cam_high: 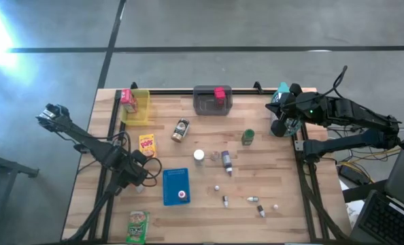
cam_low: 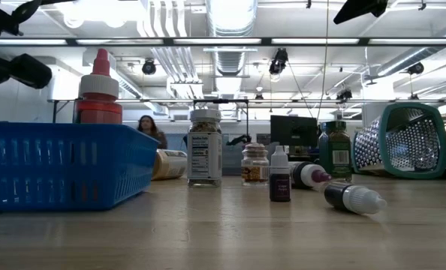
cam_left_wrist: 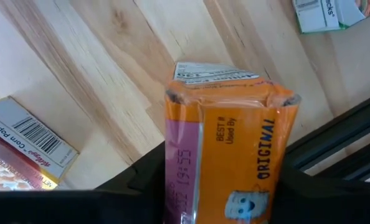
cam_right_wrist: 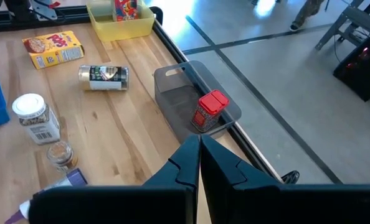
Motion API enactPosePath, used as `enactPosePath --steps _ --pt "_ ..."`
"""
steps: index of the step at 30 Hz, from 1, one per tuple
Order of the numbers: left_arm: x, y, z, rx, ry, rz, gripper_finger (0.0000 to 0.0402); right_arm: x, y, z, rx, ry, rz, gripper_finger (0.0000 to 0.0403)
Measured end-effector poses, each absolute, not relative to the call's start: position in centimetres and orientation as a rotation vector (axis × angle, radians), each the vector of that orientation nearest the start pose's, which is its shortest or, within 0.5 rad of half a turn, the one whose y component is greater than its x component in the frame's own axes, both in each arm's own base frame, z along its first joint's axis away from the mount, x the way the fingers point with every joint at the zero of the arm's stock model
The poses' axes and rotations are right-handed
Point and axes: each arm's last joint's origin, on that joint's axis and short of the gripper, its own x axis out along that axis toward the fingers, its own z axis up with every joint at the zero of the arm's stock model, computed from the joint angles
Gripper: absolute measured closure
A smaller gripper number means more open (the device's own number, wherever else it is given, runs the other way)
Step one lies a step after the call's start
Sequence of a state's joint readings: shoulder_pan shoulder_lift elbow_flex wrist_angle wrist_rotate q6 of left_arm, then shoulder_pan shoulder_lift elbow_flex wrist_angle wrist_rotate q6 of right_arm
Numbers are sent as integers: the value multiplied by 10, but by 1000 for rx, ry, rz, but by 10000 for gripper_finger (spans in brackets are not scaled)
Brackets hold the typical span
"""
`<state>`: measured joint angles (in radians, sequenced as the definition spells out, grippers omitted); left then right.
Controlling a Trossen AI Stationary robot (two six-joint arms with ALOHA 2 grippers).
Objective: Pick & Place Kitchen Items
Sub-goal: Put the orange cereal box into the yellow bin
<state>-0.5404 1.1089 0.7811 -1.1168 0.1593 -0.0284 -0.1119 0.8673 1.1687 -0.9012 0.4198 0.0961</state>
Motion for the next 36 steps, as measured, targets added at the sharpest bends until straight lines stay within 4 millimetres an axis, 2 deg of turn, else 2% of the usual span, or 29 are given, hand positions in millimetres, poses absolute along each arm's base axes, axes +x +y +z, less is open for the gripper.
enactPosePath --steps 10,14,17,22,24,31,36 --pt "148 -93 240 177 1385 -506 227 141 -28 382 3 572 -545 394" --pt "150 -94 245 100 1378 -426 227 141 -28 382 -1 573 -544 394" --pt "153 -93 246 64 1343 -297 226 141 -28 382 2 573 -545 394" --pt "157 -87 248 -65 1240 103 225 141 -28 382 3 573 -545 394" --pt "158 -85 248 -91 1190 206 225 141 -28 382 0 573 -544 394" --pt "161 -87 251 -123 1148 198 225 141 -28 382 -2 574 -543 394" --pt "164 -88 260 -179 1120 213 225 141 -28 382 2 573 -544 394"
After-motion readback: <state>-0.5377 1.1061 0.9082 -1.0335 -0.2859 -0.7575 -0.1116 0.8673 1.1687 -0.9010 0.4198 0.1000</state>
